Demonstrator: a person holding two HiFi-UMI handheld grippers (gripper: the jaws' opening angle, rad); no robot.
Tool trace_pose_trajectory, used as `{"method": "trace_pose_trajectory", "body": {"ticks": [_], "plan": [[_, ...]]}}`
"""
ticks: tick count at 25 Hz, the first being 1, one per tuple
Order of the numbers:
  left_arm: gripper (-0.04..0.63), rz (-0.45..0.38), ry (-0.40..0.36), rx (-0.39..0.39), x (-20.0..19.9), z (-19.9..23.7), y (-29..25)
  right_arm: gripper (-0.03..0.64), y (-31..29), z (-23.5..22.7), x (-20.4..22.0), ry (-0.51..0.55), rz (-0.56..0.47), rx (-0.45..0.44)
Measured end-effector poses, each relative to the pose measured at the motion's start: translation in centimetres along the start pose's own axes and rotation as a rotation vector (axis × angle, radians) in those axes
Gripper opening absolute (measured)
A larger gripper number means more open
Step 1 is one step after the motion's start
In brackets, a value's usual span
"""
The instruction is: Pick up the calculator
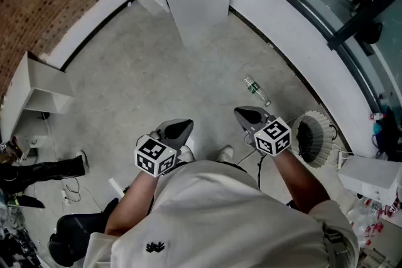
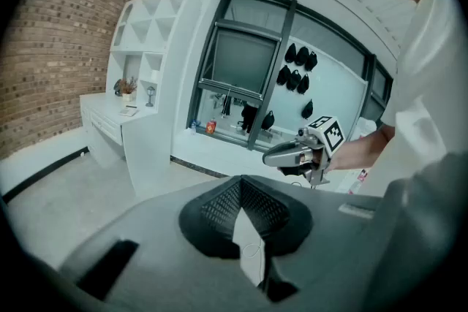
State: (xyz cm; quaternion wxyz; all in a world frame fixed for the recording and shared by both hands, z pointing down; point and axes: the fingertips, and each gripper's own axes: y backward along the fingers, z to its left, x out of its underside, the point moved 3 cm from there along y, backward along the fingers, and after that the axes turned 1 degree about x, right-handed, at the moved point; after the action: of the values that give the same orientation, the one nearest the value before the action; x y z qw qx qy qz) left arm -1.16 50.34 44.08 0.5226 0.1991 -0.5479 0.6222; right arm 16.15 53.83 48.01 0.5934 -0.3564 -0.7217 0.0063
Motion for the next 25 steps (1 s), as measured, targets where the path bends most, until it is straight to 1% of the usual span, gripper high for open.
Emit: {"method": "trace_pose_trajectory", "body": {"ticks": [3, 6, 11, 14, 16, 17, 18, 19, 22, 25], "plan": [[0.006, -0.032, -0.003, -0.003, 0.4, 2.6, 3.6, 0.011, -3.3, 3.1, -1.9, 0.047, -0.003, -0.009], [0.006, -0.053, -0.004, -0.012, 1.0, 5.1, 6.2, 0.011, -5.8, 5.2, -3.2, 0.067, -0.004, -0.008], [0.006, -0.065, 0.008, 0.011, 2.5, 7.8, 10.2, 0.012, -9.8, 8.8, -3.7, 0.036, 0.001, -0.013], [0.006, -0.054, 0.013, 0.033, 3.5, 9.6, 11.6, 0.014, -11.9, 10.0, -4.2, -0.012, -0.035, -0.024], [0.006, -0.045, 0.027, 0.031, 4.1, 11.3, 11.7, 0.015, -13.2, 10.1, -4.3, -0.058, -0.051, -0.025], [0.006, -0.044, 0.036, 0.027, 4.3, 12.0, 11.6, 0.039, -13.8, 10.1, -4.2, -0.069, -0.045, -0.032], [0.006, -0.047, 0.044, 0.023, 4.3, 12.8, 11.4, 0.083, -14.4, 9.9, -4.0, -0.067, -0.033, -0.038], [0.006, -0.052, 0.049, 0.018, 4.1, 13.6, 11.0, 0.092, -15.0, 9.3, -4.1, -0.056, -0.022, -0.041], [0.006, -0.062, 0.051, 0.0, 2.6, 16.0, 8.9, 0.104, -16.8, 6.1, -5.4, -0.026, -0.013, -0.043], [0.006, -0.073, 0.073, -0.03, -0.2, 18.2, 6.8, 0.114, -18.9, 2.2, -8.1, -0.003, -0.004, -0.062]]}}
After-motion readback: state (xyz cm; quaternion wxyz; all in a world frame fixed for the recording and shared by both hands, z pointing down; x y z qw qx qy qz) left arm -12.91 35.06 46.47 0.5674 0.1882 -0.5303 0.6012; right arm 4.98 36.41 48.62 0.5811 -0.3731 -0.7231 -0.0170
